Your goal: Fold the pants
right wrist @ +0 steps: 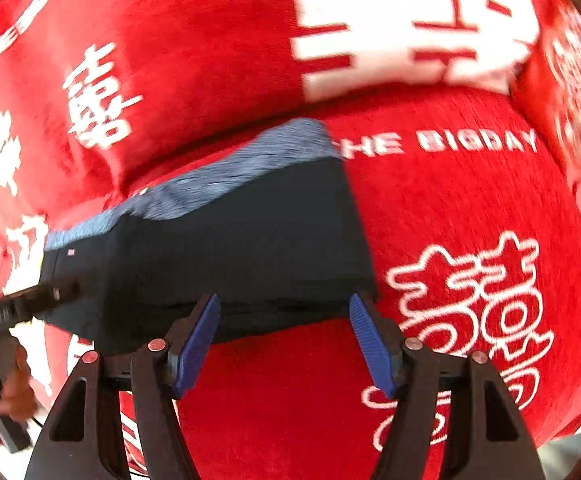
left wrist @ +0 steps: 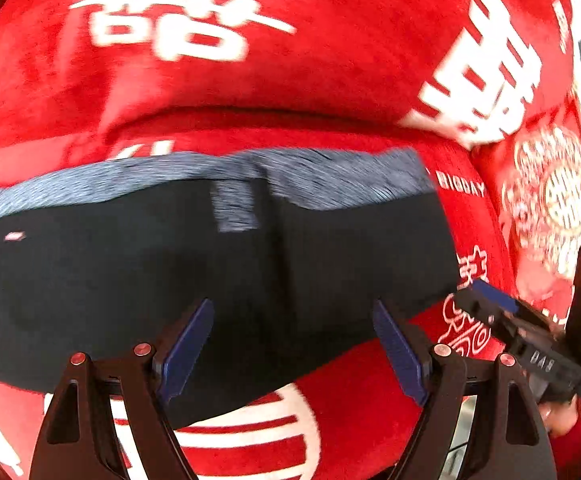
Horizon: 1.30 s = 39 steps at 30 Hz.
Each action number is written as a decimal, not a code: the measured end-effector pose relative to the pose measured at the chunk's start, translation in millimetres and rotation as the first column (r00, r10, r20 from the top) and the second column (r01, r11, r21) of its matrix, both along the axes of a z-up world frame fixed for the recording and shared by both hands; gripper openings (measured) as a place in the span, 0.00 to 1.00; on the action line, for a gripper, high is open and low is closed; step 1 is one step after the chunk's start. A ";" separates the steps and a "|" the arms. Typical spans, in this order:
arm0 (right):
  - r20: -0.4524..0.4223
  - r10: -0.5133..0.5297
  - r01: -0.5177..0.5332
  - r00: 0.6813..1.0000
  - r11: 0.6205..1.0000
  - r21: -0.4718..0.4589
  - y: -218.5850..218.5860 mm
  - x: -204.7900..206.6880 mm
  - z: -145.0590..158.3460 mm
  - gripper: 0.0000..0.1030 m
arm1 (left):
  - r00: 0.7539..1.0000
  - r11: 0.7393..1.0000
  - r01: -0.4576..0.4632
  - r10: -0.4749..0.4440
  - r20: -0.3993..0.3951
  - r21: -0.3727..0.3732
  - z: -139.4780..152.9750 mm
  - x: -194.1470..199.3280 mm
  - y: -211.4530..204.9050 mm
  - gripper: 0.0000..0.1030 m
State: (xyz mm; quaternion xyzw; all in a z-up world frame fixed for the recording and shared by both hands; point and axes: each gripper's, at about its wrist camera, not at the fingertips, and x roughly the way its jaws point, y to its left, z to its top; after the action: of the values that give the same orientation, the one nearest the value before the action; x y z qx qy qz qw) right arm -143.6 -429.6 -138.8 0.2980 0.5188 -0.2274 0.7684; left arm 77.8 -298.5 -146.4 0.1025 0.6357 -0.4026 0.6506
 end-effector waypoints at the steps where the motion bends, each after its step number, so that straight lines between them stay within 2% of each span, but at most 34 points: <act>1: -0.003 -0.017 0.017 1.000 1.000 0.009 -5.2 -0.9 -4.3 0.68 | 1.000 1.000 0.016 -0.016 0.008 0.009 -3.2 -3.6 -6.9 0.80; 2: -0.005 -0.030 0.030 1.000 0.999 0.017 -8.9 -3.5 -6.8 0.65 | 1.000 1.000 0.020 -0.020 0.011 0.015 -5.6 -5.7 -10.8 0.80; 3: -0.004 -0.037 0.037 0.999 0.999 0.027 -11.3 -5.1 -9.0 0.61 | 1.000 1.000 0.022 -0.022 0.004 0.011 -9.9 -5.8 -15.2 0.67; 4: -0.003 -0.044 0.044 0.999 0.998 0.039 -13.4 -6.8 -11.7 0.59 | 0.999 1.000 0.030 -0.030 -0.017 0.007 -13.4 -6.6 -19.5 0.40; 5: 0.000 -0.051 0.051 0.999 0.997 0.056 -14.8 -10.3 -13.7 0.51 | 0.999 0.999 0.040 -0.039 -0.024 0.030 -17.4 -7.7 -23.7 0.30; 6: 0.002 -0.057 0.057 0.998 0.995 0.077 -16.4 -13.8 -15.8 0.42 | 0.998 0.998 0.052 -0.050 -0.041 0.033 -21.0 -8.0 -26.8 0.08; 7: 0.001 -0.061 0.060 0.998 0.994 0.089 -17.8 -17.1 -17.6 0.39 | 0.996 0.998 0.060 -0.059 -0.073 0.011 -21.2 -7.1 -28.5 0.05; 8: -0.002 -0.062 0.062 0.998 0.993 0.102 -18.2 -17.9 -19.3 0.35 | 0.995 0.998 0.064 -0.065 -0.079 -0.007 -16.4 -8.3 -29.3 0.05; 9: 0.000 -0.063 0.062 0.998 0.992 0.108 -18.6 -19.3 -18.9 0.35 | 0.995 0.996 0.087 -0.088 -0.043 -0.014 -7.6 -12.3 -30.1 0.05; 11: 0.006 -0.058 0.057 0.998 0.993 0.107 -19.5 -22.9 -16.8 0.35 | 0.994 0.994 0.113 -0.113 0.005 0.009 0.9 -19.9 -27.0 0.05; 14: 0.011 -0.050 0.048 0.999 0.991 0.128 -22.9 -29.3 -17.3 0.35 | 0.995 0.992 0.100 -0.098 -0.027 0.080 -21.3 -26.4 -12.3 0.05; 16: 0.030 -0.049 0.044 0.998 0.988 0.147 -29.1 -30.5 -17.9 0.35 | 0.996 0.994 0.077 -0.073 -0.041 0.082 -36.4 -29.7 -6.1 0.05; 17: 0.043 -0.038 0.031 0.998 0.985 0.168 -36.2 -28.4 -18.5 0.39 | 0.997 0.995 0.070 -0.069 -0.025 0.073 -34.4 -32.2 -4.5 0.05; 20: 0.092 -0.009 -0.010 0.996 0.980 0.196 -63.5 -14.3 -19.8 0.70 | 0.998 0.995 0.056 -0.056 -0.007 0.078 -31.2 -35.8 -6.1 0.05; 23: 0.112 0.013 -0.038 0.994 0.975 0.220 -96.9 8.5 -27.0 0.70 | 0.999 0.996 0.043 -0.042 -0.008 0.078 -30.6 -34.2 -4.6 0.05; 27: 0.160 0.000 -0.059 0.987 0.931 0.361 -140.9 42.3 -50.5 0.70 | 0.999 0.995 0.032 -0.032 -0.002 0.091 -33.7 -35.1 -9.4 0.05; 29: 0.187 -0.004 -0.087 0.982 0.876 0.474 -152.0 58.1 -70.0 0.70 | 1.000 0.995 0.027 -0.026 -0.003 0.092 -33.5 -34.9 -6.5 0.05; 31: 0.173 -0.009 -0.095 0.985 0.807 0.583 -155.7 70.6 -93.6 0.54 | 1.000 0.995 0.017 -0.016 -0.007 0.096 -33.6 -34.1 -6.4 0.05; 32: 0.126 0.005 -0.078 0.992 0.812 0.579 -155.9 73.8 -101.4 0.38 | 1.000 0.995 0.012 -0.011 -0.009 0.098 -33.2 -32.8 -6.9 0.05; 33: 0.124 0.009 -0.079 0.992 0.815 0.574 -156.6 72.0 -100.8 0.31 | 1.000 0.994 0.009 -0.008 -0.010 0.105 -32.7 -31.1 -8.9 0.05; 37: 0.169 -0.078 -0.035 0.983 0.816 0.577 -158.7 34.3 -84.2 0.25 | 1.000 0.994 0.023 -0.023 0.001 0.110 -36.1 -29.1 -13.4 0.05; 38: 0.145 -0.098 -0.002 0.985 0.821 0.571 -157.5 24.3 -86.0 0.25 | 1.000 0.994 0.025 -0.026 0.010 0.111 -37.0 -29.3 -14.5 0.05; 39: 0.130 -0.099 0.009 0.987 0.828 0.560 -156.6 21.1 -88.0 0.32 | 0.999 0.993 0.025 -0.028 0.021 0.118 -37.4 -30.3 -17.3 0.05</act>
State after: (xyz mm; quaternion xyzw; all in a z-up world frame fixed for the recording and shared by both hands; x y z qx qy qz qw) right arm -122.5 -586.2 -226.8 0.5402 0.4931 -0.0645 0.6788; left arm 47.5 -315.8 -183.8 0.1538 0.6494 -0.3717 0.6453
